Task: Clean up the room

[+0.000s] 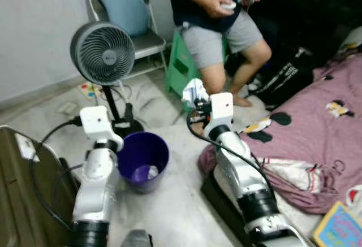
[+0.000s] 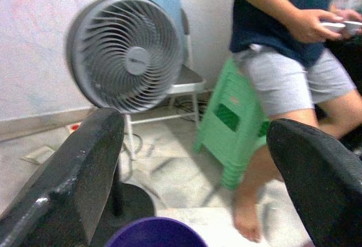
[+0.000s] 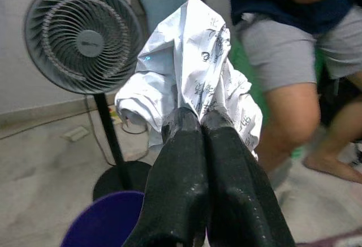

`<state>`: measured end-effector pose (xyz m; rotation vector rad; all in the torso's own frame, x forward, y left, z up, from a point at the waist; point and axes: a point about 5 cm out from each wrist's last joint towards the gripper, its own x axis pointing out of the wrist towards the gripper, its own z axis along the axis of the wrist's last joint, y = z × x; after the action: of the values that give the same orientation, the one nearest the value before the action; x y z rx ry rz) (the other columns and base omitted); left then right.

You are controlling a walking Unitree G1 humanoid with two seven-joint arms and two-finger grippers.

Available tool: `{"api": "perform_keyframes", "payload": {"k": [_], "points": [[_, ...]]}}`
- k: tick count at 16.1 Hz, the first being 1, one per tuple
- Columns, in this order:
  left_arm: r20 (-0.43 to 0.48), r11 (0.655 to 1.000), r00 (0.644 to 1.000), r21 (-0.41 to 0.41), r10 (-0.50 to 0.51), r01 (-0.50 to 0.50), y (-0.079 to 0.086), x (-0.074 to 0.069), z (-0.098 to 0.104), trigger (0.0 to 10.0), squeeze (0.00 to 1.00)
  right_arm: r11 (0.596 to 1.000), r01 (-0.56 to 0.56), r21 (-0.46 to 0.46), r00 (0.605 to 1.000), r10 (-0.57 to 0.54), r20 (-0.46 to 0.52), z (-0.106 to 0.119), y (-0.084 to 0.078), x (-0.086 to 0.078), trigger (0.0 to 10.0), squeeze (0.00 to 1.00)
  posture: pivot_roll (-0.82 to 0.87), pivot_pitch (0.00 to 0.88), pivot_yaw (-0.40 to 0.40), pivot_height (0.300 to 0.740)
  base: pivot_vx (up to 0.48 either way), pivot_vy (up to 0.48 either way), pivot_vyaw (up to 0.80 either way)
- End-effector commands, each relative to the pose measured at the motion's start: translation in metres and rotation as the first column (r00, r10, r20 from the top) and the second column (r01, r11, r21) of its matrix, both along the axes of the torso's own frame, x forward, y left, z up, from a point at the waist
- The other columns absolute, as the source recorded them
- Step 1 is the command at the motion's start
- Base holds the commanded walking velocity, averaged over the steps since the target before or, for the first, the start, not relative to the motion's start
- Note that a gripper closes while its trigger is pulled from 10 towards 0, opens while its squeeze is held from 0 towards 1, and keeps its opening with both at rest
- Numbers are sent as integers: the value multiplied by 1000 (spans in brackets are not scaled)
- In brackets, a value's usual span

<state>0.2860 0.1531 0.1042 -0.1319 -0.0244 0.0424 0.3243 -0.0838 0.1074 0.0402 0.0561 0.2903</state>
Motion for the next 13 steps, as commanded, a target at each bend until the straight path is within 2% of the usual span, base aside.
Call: {"api": "perform_keyframes", "payload": {"k": [1,4,7,11,12,13], "points": [[-5,1000,1000,5,-20,20,-6,0,0,10000,0,1000,27,-3,1000,-27,-4,-2,-7,3,10000,0,121,0,-42,740,0,0,0],[3,1000,1000,8,12,-12,-2,-3,1,10000,0,1000,-3,0,1000,3,-7,0,0,5,10000,0,151,0,-77,740,0,0,0],[-22,995,995,10,96,-96,6,-12,-7,10000,0,998,-56,-7,998,56,-4,2,11,8,10000,0,170,0,-117,740,0,0,0],[-25,999,999,-4,45,-45,-5,-5,-7,10000,0,1000,-20,-12,1000,20,5,3,3,7,10000,0,114,0,-73,740,0,0,0],[-26,1000,1000,-7,2,-2,-12,5,-5,10000,0,1000,24,-17,1000,-24,11,2,-8,6,10000,0,79,0,-44,740,0,0,0],[-26,1000,1000,-7,-9,8,-13,7,-5,10000,0,999,37,-18,999,-37,14,2,-10,6,10000,0,64,0,-29,740,0,0,0]]}}
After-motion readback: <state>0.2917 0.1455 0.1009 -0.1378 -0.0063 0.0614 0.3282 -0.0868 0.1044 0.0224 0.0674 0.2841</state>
